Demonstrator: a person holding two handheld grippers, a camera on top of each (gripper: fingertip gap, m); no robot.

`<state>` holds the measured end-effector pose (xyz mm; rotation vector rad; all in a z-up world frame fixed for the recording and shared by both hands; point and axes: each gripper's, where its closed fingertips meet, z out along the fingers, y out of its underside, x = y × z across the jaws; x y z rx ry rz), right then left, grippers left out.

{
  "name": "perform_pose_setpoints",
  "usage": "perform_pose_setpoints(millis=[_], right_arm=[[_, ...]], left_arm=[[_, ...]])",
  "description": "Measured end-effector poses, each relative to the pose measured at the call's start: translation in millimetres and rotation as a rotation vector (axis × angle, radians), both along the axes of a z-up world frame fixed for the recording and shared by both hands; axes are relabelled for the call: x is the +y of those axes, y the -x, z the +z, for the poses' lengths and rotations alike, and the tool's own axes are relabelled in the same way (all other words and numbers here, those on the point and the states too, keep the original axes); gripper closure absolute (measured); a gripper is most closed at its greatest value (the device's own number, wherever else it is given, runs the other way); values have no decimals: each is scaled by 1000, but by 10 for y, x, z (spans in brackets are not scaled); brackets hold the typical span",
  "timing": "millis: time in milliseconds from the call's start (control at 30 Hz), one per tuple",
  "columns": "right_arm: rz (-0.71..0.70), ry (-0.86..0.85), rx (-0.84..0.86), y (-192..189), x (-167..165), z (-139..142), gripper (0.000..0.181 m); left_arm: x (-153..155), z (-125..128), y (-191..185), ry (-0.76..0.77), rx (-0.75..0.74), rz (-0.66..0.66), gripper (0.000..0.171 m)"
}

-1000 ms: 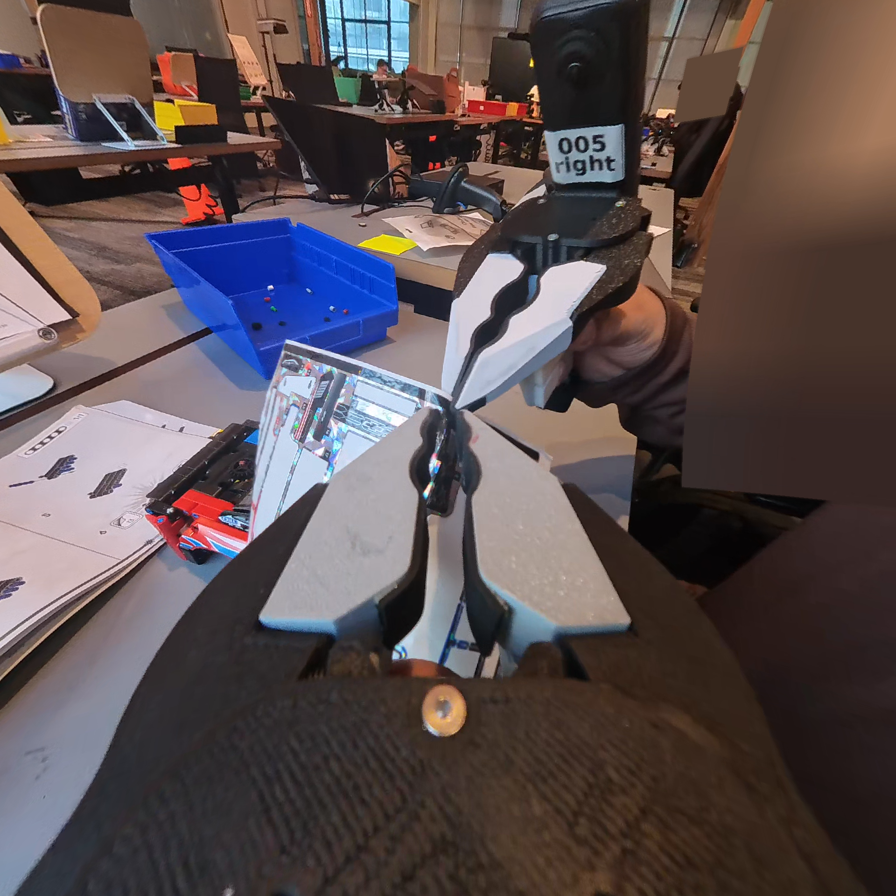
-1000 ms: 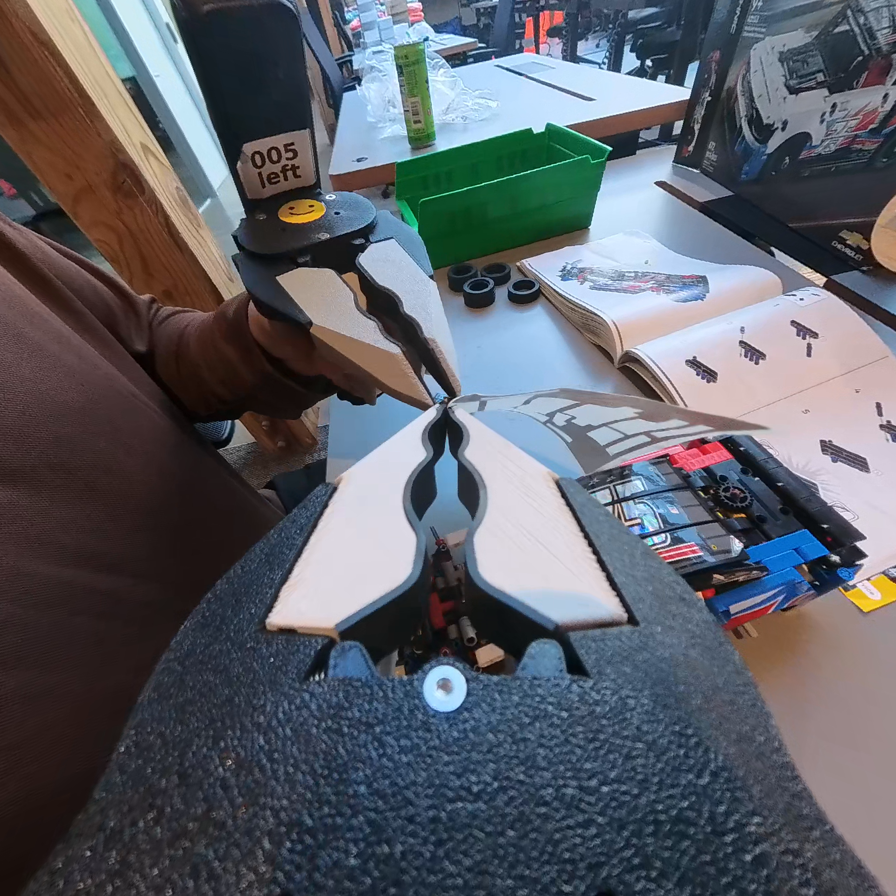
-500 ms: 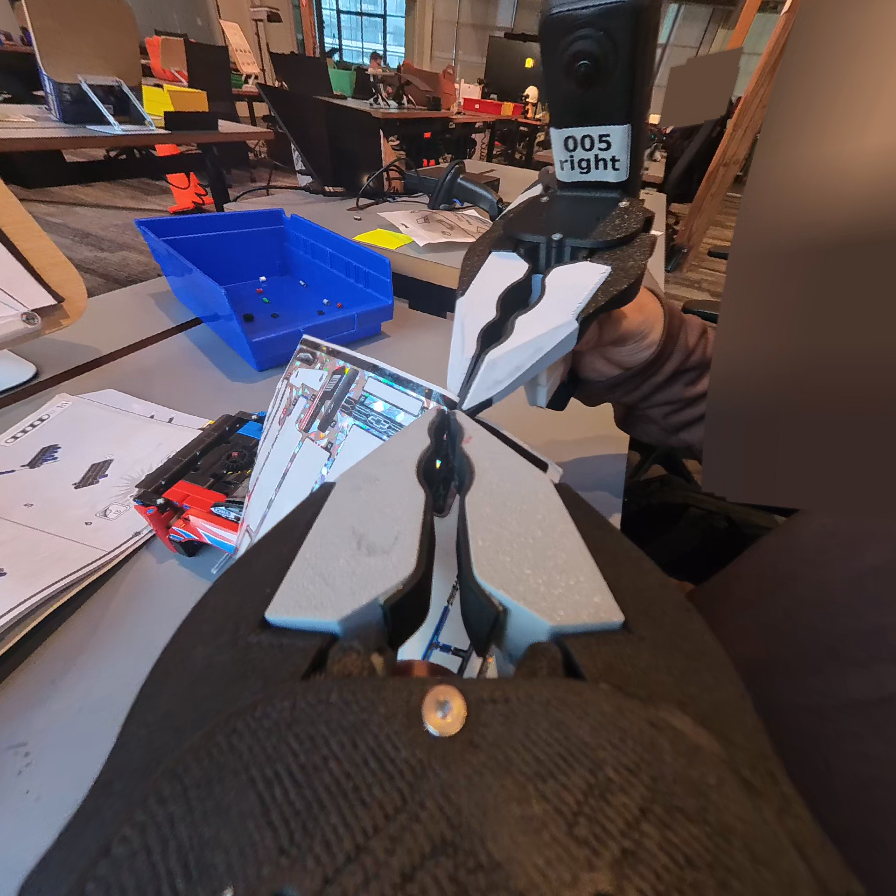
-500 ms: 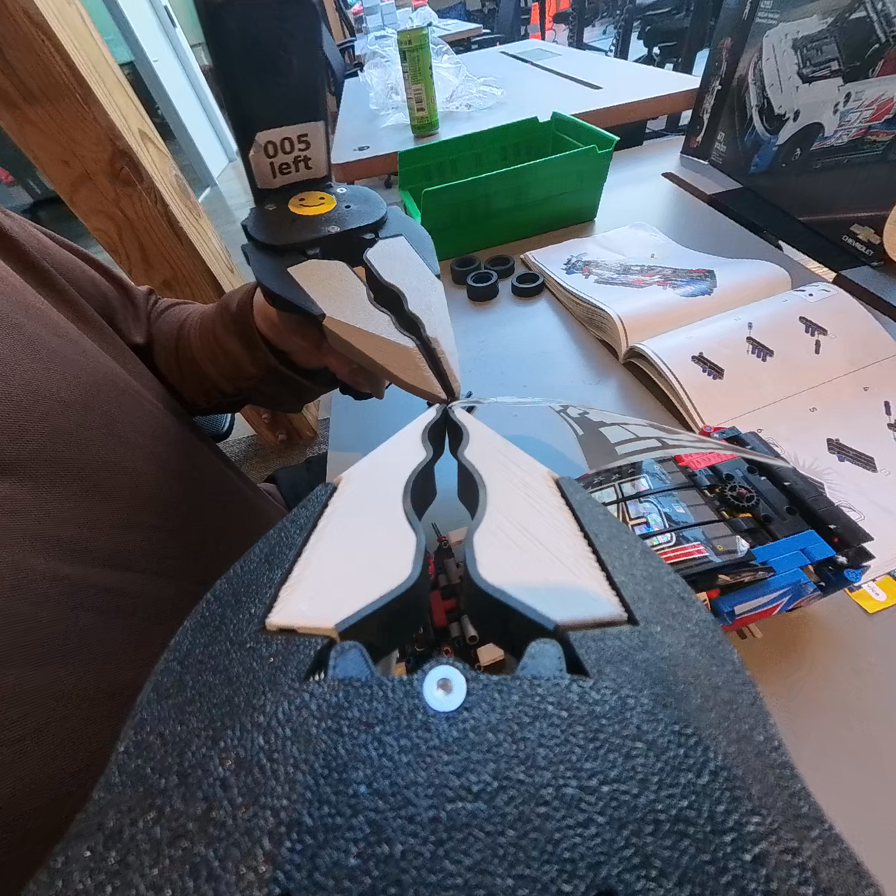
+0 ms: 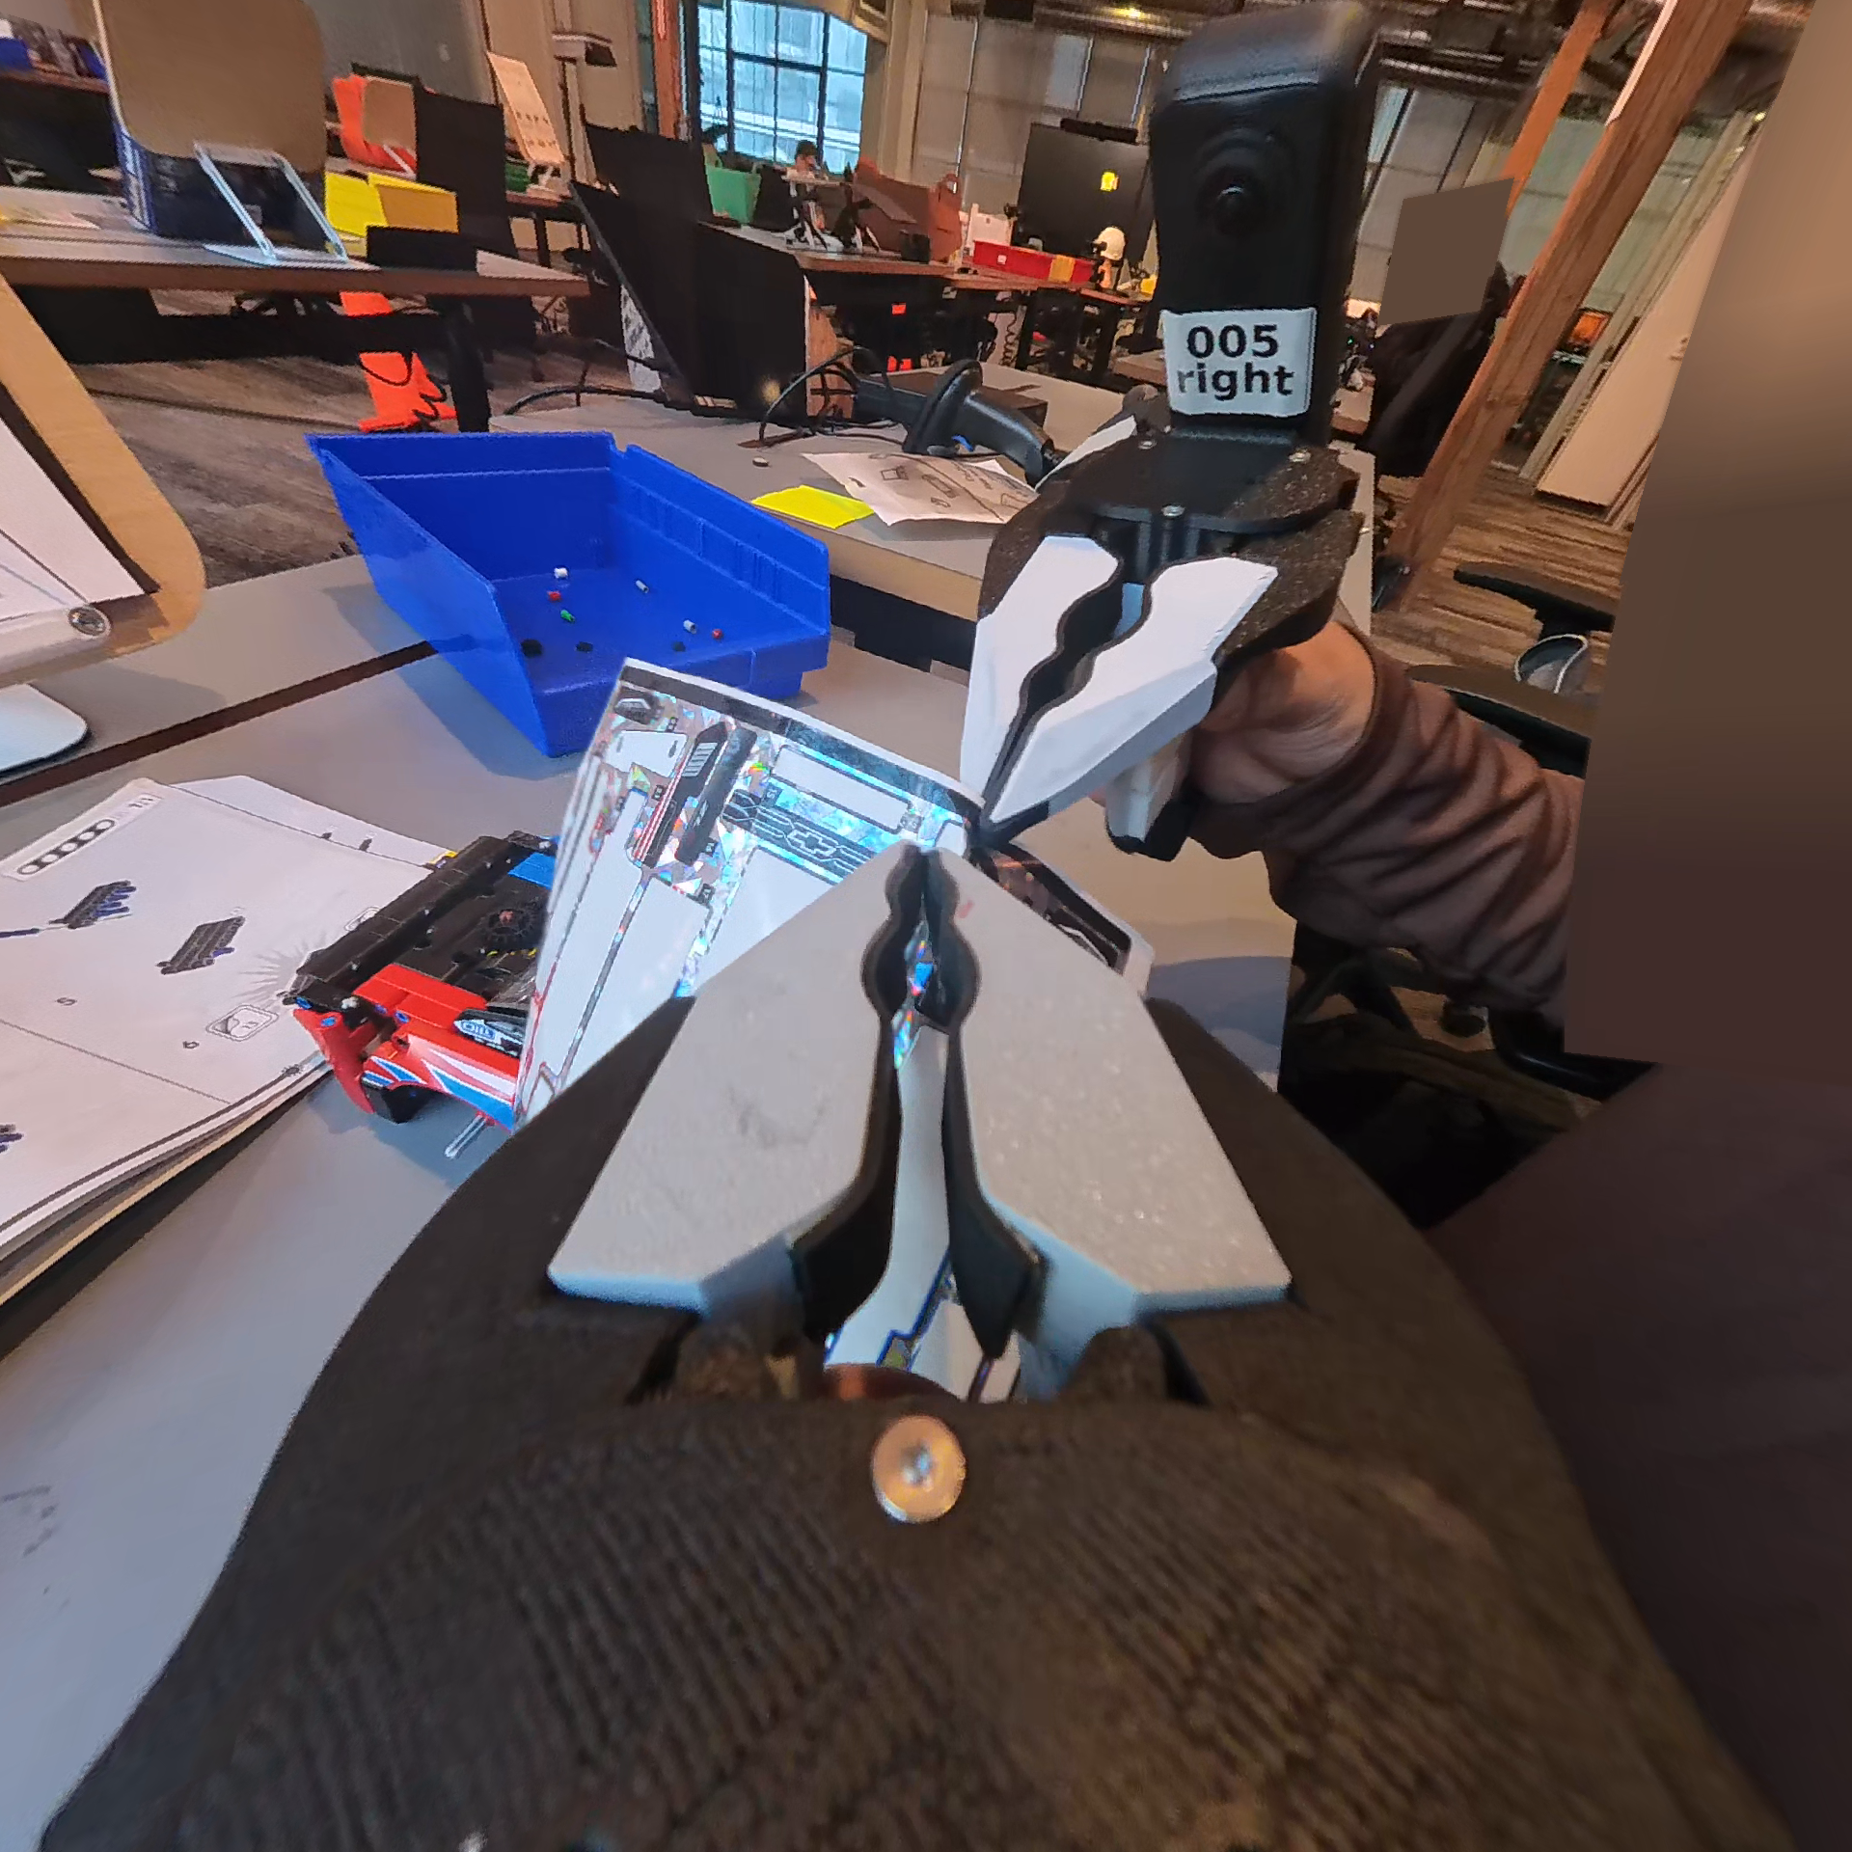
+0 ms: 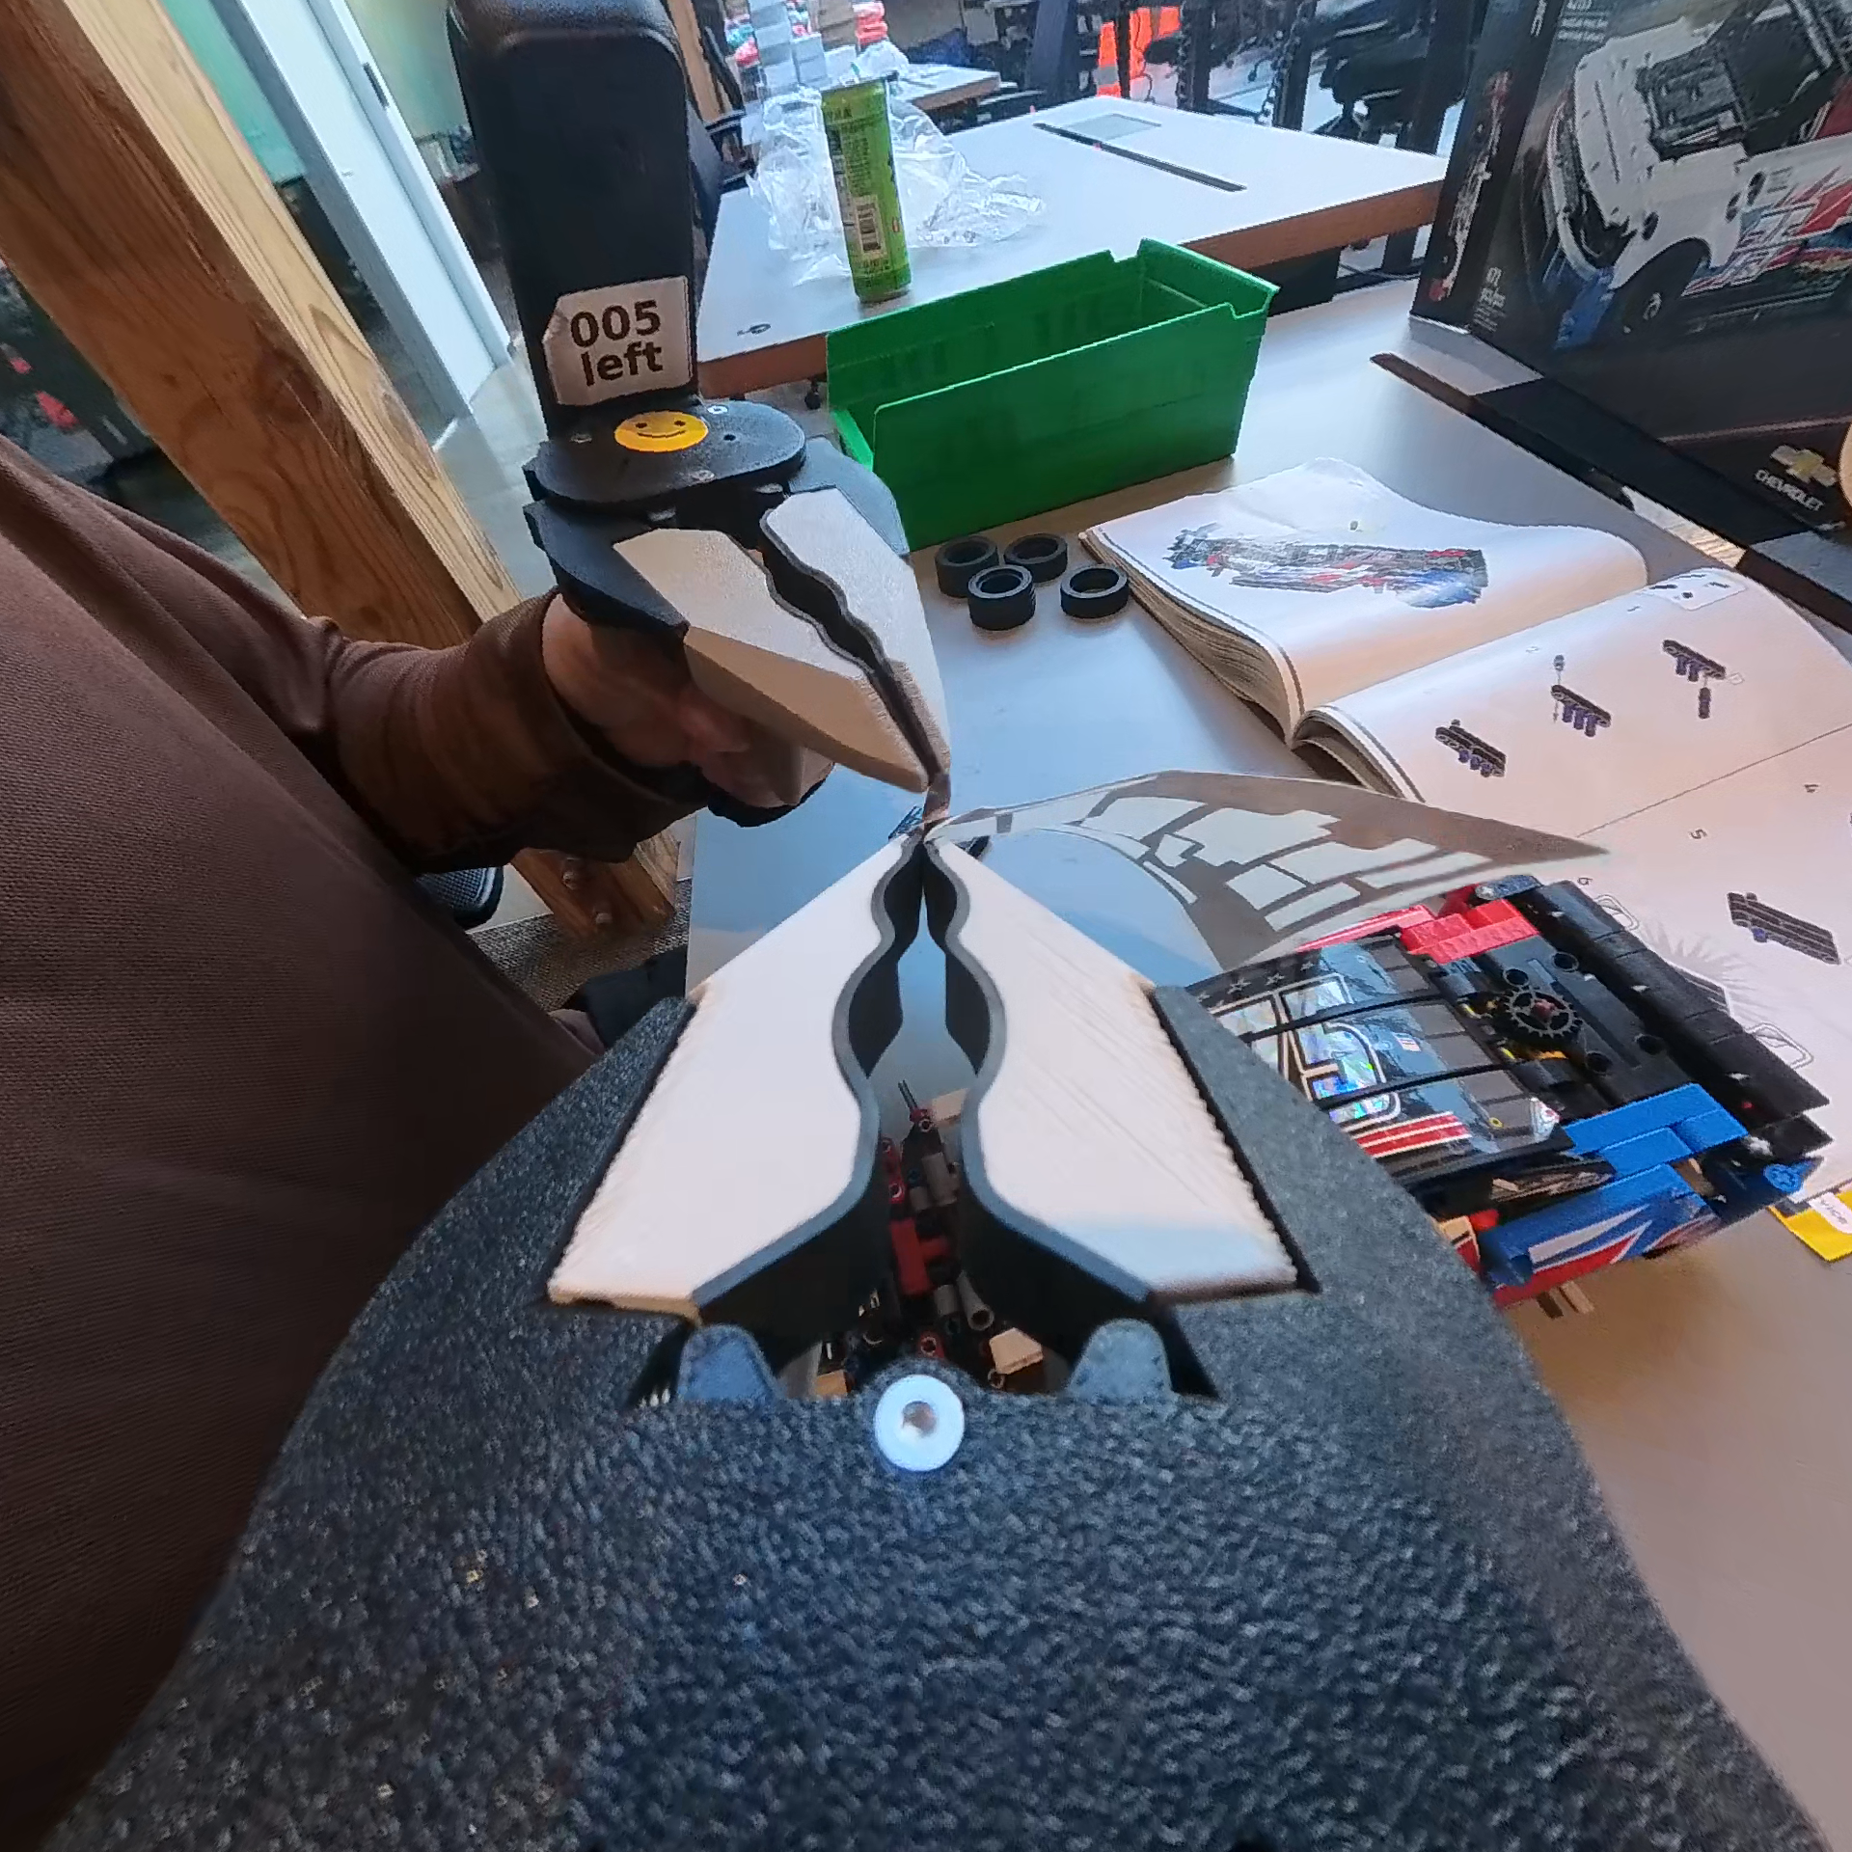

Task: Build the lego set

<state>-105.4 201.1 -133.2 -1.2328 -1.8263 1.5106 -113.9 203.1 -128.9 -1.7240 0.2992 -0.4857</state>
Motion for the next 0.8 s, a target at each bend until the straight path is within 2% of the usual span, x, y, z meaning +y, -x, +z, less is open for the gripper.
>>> perform_pose_setpoints(millis=[300, 600, 800], right_arm=[[-17, 88, -16, -15, 142, -19, 181], [-135, 143, -24, -261, 612, 19, 181], [-192, 166, 3, -492, 706, 130, 181]], left_arm=[[-34, 92, 128, -36, -50, 30, 171], [-114, 204, 251, -77, -55, 54, 171], [-2, 119, -1, -31, -73, -30, 171]])
